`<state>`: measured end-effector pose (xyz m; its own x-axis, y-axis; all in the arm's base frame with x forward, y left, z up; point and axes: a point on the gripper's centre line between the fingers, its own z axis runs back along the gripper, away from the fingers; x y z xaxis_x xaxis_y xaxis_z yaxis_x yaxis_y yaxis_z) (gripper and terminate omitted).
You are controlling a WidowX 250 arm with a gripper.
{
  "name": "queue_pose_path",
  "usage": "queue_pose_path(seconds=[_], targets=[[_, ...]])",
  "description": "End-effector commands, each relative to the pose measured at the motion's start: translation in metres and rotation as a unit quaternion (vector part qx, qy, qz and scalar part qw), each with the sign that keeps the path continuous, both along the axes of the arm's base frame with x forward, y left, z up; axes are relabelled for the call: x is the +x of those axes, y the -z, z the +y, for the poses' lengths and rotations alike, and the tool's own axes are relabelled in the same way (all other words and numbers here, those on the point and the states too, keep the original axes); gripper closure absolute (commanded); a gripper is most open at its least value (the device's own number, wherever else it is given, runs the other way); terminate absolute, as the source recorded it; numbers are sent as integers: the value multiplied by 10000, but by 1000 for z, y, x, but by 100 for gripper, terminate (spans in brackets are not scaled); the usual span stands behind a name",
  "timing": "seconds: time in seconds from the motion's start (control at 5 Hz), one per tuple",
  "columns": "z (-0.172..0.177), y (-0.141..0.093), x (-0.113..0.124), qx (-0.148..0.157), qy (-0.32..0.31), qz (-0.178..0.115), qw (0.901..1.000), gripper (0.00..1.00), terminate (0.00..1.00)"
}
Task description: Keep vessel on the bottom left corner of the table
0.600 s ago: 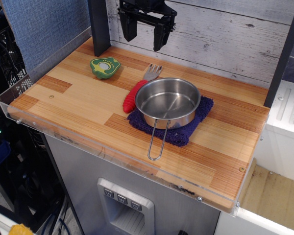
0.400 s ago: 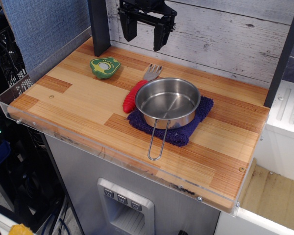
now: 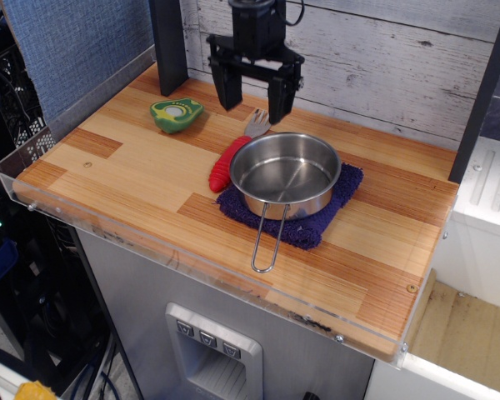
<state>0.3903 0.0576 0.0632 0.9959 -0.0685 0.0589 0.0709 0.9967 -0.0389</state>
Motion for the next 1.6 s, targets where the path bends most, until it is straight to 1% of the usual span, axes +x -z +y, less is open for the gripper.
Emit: queue_pose_path(seconds=[0.0,0.2,0.4,0.6,0.8,1.0,1.4], targets=[[-12,-44,-40,-93,294,-727,9969,0,0],[-19,-45,-48,-109,486,-779,9957,0,0],[-24,-24,-45,-3,593,-429,9973,0,0],[-15,-5,-41,118,454,-120,9988,0,0],[-9,5,-39,209,391,52,9990,0,0],[-10,8,-39,266,424,114,9987,0,0],[-15,9,-39,397,534,130,9977,0,0]])
